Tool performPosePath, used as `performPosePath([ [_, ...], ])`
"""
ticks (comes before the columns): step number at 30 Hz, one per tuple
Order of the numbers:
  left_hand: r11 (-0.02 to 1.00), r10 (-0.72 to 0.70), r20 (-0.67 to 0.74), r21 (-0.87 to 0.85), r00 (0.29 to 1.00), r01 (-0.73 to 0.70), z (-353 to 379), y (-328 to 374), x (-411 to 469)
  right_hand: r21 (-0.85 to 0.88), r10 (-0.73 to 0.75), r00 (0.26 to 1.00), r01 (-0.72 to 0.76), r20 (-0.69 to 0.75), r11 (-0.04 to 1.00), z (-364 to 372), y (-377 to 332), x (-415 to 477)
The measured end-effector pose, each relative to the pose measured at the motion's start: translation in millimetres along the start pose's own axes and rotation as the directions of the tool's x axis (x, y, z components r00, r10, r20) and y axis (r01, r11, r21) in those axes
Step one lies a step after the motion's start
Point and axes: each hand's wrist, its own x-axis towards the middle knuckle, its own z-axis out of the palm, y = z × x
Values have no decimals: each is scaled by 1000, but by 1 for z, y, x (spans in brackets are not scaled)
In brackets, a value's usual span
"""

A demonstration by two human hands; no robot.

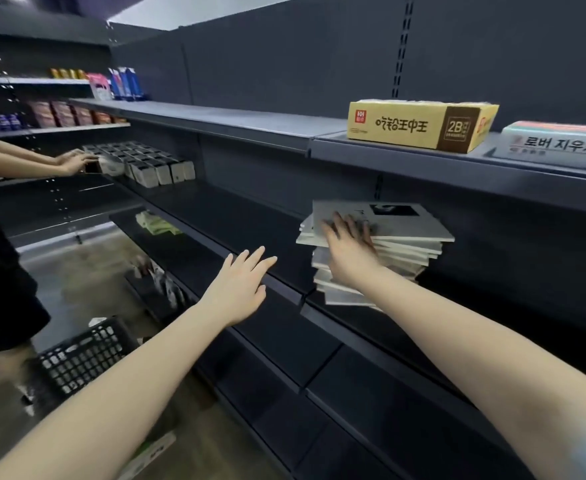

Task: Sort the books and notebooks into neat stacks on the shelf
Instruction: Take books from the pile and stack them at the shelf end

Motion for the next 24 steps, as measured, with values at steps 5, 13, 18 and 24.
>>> performPosePath([
  [5,999,32,30,-18,999,-31,16,-5,15,-106,19,999,-22,-28,994,8,11,5],
  [13,974,54,-165,-209,985,-88,19,26,45,-190,-95,936,31,-340,981,12,26,-3],
  [18,968,100,-269,-198,958,-157,10,47,55,-50,-90,935,78,-343,996,11,41,-38],
  [24,967,224,-250,-64,942,-246,7,74,74,147,-47,961,90,-274,985,15,76,-85],
])
